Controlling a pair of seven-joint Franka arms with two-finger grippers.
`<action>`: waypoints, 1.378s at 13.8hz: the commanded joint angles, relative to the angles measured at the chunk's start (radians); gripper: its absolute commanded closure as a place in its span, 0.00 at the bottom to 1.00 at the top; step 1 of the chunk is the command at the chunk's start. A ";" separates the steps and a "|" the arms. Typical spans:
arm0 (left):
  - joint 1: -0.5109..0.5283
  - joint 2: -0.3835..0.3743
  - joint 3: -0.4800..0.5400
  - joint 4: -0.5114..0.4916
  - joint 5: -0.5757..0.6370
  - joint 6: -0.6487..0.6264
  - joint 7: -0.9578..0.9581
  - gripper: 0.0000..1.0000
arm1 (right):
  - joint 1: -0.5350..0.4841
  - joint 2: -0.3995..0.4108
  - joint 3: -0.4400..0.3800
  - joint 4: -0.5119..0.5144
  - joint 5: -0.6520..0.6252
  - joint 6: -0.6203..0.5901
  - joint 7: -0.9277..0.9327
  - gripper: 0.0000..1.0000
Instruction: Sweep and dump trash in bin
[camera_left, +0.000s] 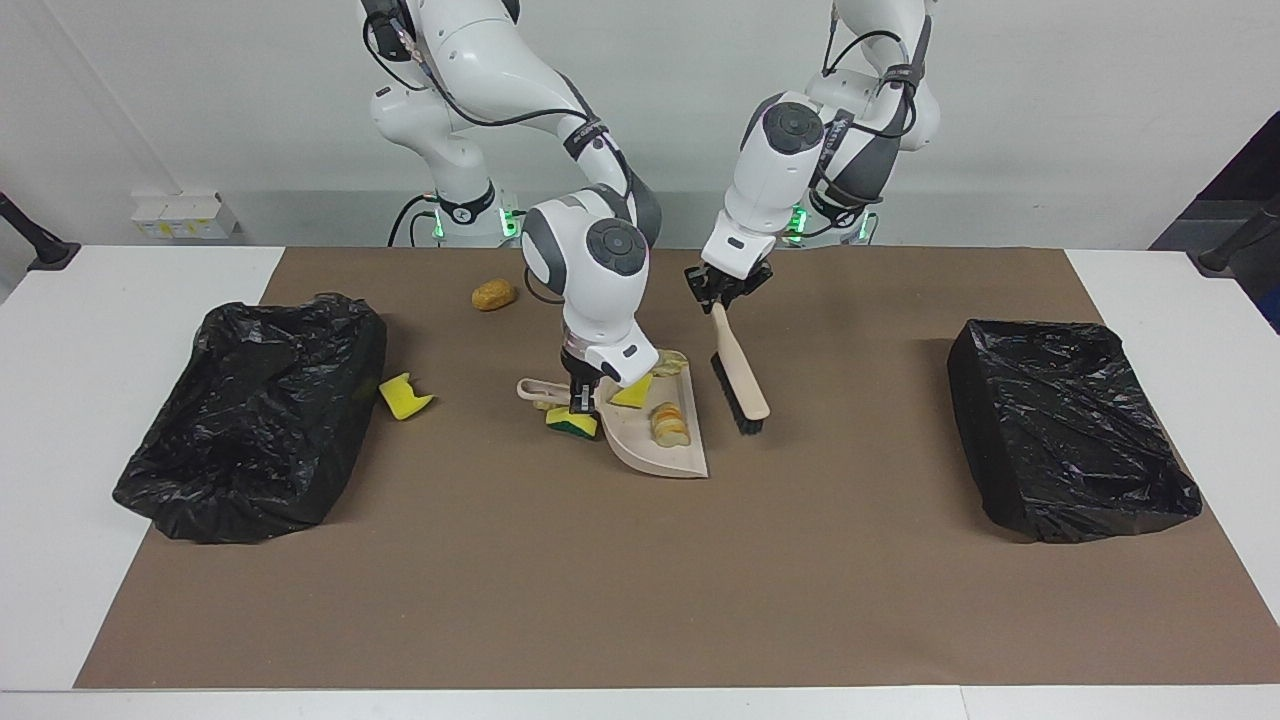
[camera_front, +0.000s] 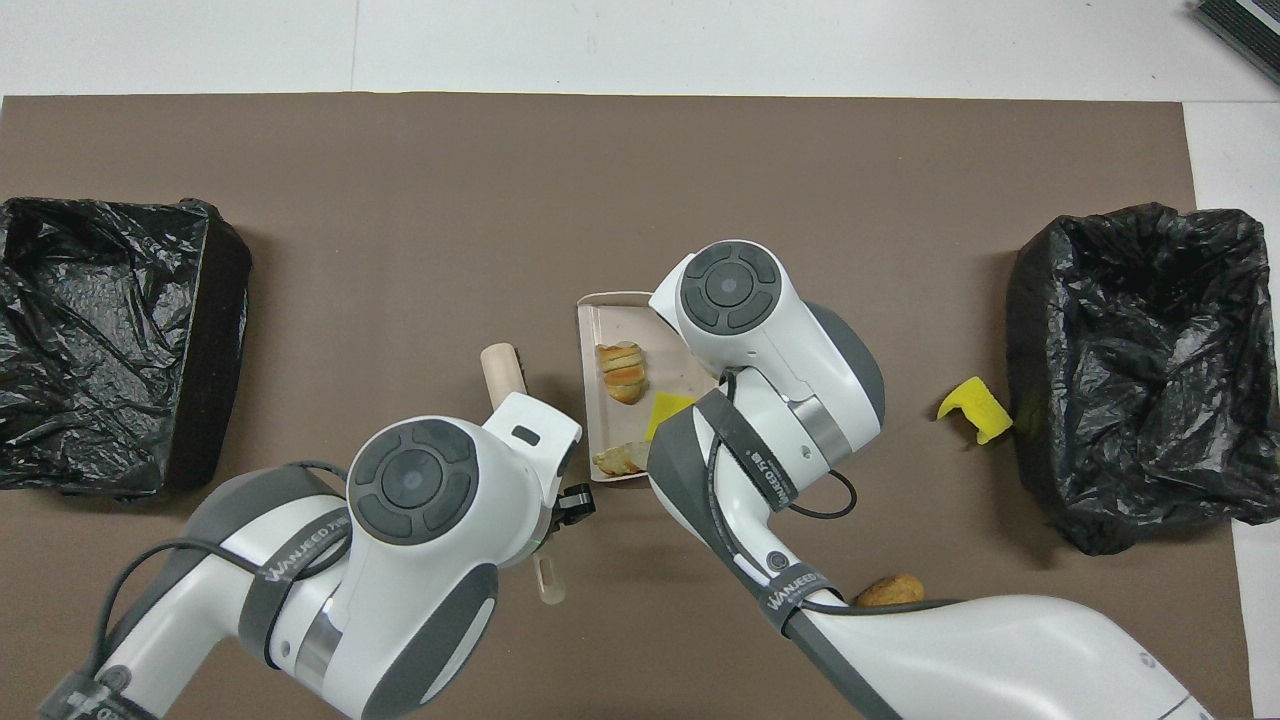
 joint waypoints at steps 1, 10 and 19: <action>-0.070 -0.093 -0.003 -0.128 0.019 0.016 -0.083 1.00 | -0.007 -0.005 0.007 -0.015 -0.020 0.020 -0.020 1.00; -0.366 -0.168 -0.008 -0.335 0.019 0.206 -0.301 1.00 | -0.007 -0.006 0.007 -0.015 -0.020 0.018 -0.020 1.00; -0.509 -0.093 -0.011 -0.311 0.019 0.342 -0.398 1.00 | -0.084 -0.006 0.009 -0.038 0.076 0.061 -0.099 1.00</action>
